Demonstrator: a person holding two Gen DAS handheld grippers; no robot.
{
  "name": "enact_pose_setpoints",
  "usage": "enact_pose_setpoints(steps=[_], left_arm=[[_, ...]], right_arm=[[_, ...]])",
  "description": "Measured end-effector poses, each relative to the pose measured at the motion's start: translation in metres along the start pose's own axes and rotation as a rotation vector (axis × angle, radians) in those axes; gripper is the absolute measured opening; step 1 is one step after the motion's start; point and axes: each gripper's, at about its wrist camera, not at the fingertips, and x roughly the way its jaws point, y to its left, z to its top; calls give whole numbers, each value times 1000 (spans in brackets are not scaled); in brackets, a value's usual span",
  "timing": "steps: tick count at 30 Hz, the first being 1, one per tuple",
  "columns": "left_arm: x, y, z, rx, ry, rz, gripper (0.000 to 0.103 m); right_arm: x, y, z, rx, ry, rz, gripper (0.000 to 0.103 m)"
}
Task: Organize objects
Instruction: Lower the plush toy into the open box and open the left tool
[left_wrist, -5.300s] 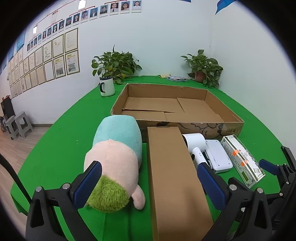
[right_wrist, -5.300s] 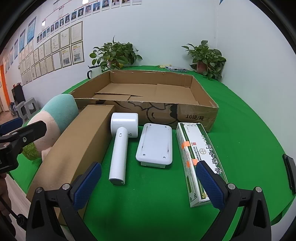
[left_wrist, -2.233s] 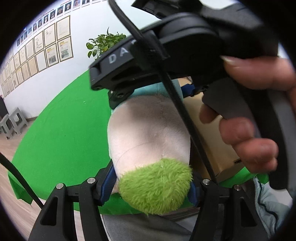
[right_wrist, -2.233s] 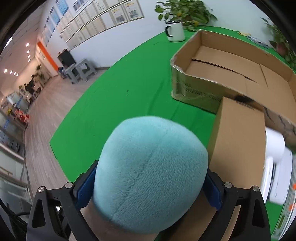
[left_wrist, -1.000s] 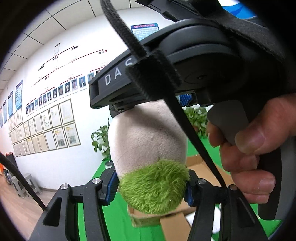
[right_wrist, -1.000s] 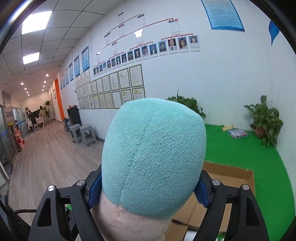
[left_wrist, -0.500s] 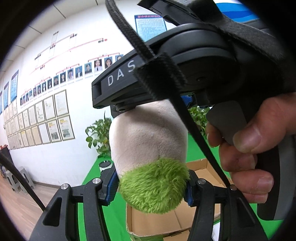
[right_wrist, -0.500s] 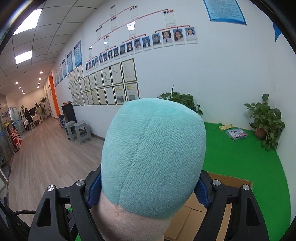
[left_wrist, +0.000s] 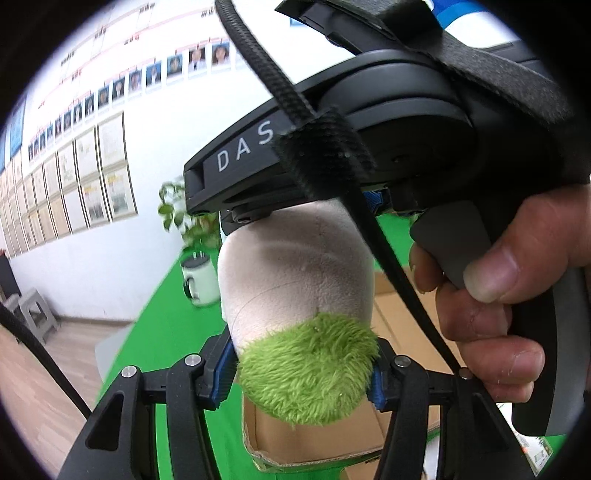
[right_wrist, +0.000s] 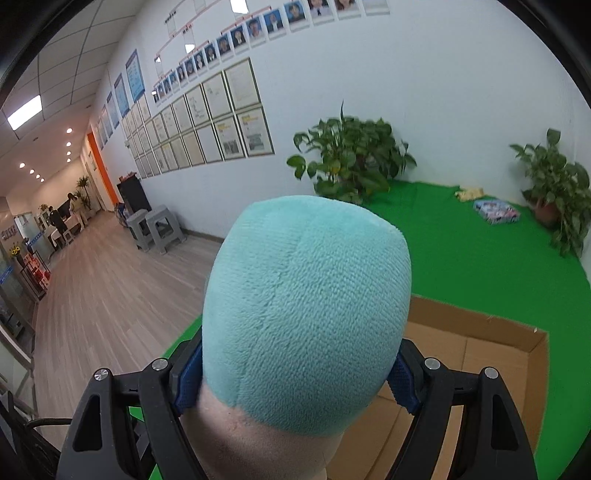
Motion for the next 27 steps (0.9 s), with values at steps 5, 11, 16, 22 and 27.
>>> enact_pose_setpoints(steps=[5, 11, 16, 22, 27], left_arm=[[26, 2, -24, -15, 75, 3, 55], [58, 3, -46, -41, 167, 8, 55], [78, 5, -64, -51, 252, 21, 55], [100, 11, -78, -51, 328, 21, 55], [93, 14, -85, -54, 367, 9, 59]], right_arm=[[69, -25, -16, 33, 87, 44, 79], [136, -56, -51, 73, 165, 89, 79], [192, -76, -72, 101, 226, 128, 78], [250, -97, -97, 127, 291, 150, 79], [272, -106, -106, 151, 308, 191, 80]])
